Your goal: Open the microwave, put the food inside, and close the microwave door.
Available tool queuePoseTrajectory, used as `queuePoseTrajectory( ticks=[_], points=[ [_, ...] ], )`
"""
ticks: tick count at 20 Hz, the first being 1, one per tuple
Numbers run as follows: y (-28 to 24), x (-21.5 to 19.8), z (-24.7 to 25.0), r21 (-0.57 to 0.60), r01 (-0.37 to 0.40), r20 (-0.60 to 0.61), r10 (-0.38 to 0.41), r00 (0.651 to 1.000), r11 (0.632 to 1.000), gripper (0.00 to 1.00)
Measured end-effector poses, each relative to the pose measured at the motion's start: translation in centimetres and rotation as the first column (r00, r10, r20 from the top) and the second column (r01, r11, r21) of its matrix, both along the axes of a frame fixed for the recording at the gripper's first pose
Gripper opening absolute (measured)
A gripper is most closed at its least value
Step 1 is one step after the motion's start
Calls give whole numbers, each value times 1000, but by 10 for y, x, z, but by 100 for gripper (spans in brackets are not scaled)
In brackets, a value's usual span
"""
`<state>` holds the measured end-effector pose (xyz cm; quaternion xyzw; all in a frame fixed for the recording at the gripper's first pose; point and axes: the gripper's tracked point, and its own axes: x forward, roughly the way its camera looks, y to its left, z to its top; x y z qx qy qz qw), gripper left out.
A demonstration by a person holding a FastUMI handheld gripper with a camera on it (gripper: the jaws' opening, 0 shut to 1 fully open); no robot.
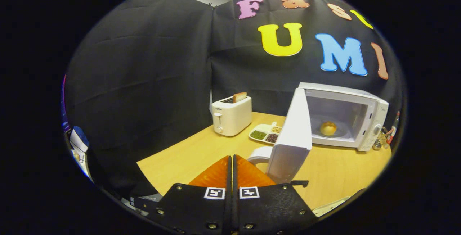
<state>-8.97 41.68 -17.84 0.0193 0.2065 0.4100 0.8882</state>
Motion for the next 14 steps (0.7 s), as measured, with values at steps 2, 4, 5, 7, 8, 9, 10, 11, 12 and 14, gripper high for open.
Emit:
queuePoseTrajectory(
  ticks=[2,4,5,7,8,9,10,11,12,14],
  points=[
    [-4,1,3,-5,4,10,-4,1000,1000,0],
    [-11,3,2,-30,9,34,-8,999,1000,0],
    [-13,3,-1,-30,9,30,-8,1000,1000,0],
    [-21,7,-3,-22,15,18,-15,1000,1000,0],
    [-26,11,-3,-24,22,17,-22,1000,999,0],
    [-30,13,-3,-30,29,22,-29,999,999,0],
    [-36,16,-3,-36,39,26,-38,999,999,0],
    [-41,19,-5,-40,49,24,-48,999,998,0],
    [-46,23,-7,-40,56,16,-56,998,998,0],
    [-56,31,-6,-39,74,9,-74,997,996,0]
  ],
)
